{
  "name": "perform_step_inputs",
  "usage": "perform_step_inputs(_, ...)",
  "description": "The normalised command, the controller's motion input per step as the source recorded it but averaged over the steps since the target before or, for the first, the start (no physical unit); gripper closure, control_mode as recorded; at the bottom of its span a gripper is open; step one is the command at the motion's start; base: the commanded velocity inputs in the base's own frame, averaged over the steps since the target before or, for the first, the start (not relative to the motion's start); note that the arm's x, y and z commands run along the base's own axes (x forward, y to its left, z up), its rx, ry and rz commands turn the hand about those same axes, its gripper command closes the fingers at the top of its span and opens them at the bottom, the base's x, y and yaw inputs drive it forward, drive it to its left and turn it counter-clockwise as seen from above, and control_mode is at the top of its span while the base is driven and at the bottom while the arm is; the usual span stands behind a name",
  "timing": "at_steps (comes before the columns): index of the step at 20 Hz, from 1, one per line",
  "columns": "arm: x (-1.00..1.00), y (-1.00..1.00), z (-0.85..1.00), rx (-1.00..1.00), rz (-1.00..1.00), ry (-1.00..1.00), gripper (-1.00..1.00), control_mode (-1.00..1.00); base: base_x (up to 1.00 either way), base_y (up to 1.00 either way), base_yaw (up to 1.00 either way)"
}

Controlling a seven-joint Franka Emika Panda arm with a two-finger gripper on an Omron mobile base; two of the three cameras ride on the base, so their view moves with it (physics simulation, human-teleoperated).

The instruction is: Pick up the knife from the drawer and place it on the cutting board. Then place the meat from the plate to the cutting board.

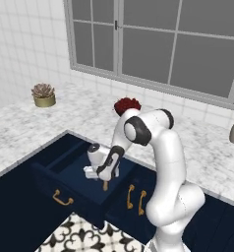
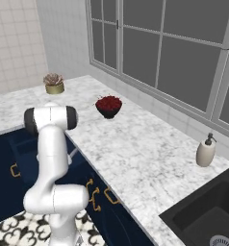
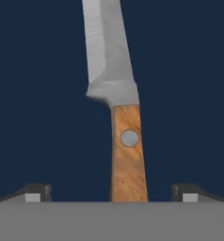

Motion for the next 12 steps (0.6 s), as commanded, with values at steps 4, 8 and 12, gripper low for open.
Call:
perform_step_inputs(4, -0.83, -0.24, -0.58, 0.00, 0.00, 0.00, -1.00, -1.00, 0.00, 0.00, 0.00)
perform_step_inputs(8, -0.31, -0.10, -0.70, 0.01, 0.00, 0.00, -1.00, -1.00, 0.00, 0.00, 0.00)
perform_step_inputs(12, -0.08, 0.05, -0.62, 0.03, -0.01, 0.12, 1.00, -1.00, 0.00, 0.00, 0.00)
